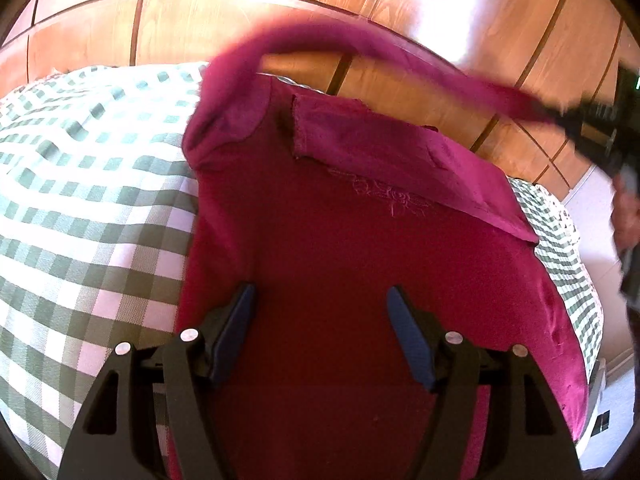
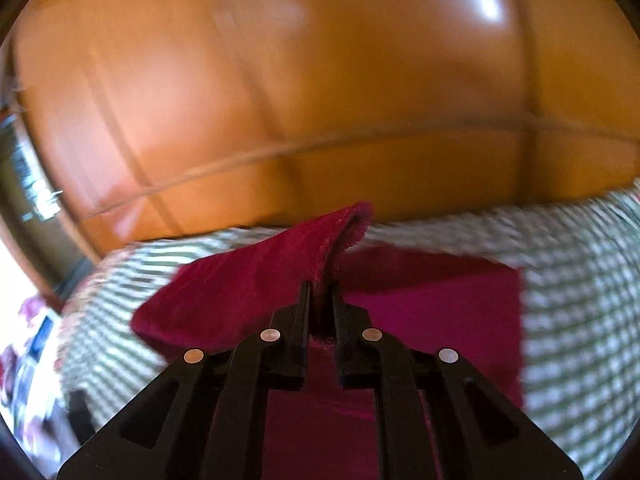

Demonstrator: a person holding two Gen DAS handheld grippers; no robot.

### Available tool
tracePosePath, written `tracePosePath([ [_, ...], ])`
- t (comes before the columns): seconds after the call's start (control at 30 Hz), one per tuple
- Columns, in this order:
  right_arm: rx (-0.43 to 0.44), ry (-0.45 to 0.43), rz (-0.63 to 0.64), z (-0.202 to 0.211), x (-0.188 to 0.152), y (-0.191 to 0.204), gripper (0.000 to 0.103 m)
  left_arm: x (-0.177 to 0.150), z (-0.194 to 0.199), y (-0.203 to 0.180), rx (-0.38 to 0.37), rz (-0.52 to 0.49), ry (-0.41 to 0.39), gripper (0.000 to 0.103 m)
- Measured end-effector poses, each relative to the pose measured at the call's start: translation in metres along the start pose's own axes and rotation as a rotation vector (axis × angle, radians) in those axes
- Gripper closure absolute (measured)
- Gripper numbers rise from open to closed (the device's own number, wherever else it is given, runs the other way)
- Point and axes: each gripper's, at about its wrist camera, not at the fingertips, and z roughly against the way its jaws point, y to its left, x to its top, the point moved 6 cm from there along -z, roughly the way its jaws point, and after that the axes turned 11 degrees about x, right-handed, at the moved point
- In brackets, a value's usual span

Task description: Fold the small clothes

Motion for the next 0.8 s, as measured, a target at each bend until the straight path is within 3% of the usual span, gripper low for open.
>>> tracePosePath([
  [0.17,-0.158,0.097,-0.11,-0.02,-0.043,-0.079,0.094,0.0,-0.002,-0.004,0.017,-0.015,0.005,0.035],
  [0.3,-0.189,0.145,-0.18,-0.039,-0.069,-0.106,0.094,0.002,-0.004,-0.007,0.028,-0.026,0.028,0.035],
  [0.43,-0.165,0.123,-0.203,-0.039,-0.074,-0.108,0.094,0.014,0.003,-0.004,0.024,-0.001,0.067,0.035],
  [0.47,-0.158,0.12,-0.211,-0.036,-0.073,-0.107,0.089,0.02,0.007,-0.001,0.013,0.026,0.067,0.035],
  [0.5,-0.155,0.114,-0.218,-0.031,-0.071,-0.108,0.084,0.026,0.01,0.002,0.006,0.045,0.06,0.035],
  [0.6,-0.164,0.082,-0.209,-0.014,-0.062,-0.104,0.083,0.049,0.018,0.019,-0.009,0.113,0.023,0.035],
  [0.77,-0.156,0.039,-0.146,-0.002,-0.047,-0.088,0.083,0.09,0.0,0.051,0.019,0.231,0.027,0.035],
  [0.8,-0.149,0.045,-0.132,-0.004,-0.047,-0.083,0.078,0.1,-0.006,0.057,0.022,0.252,0.031,0.035],
])
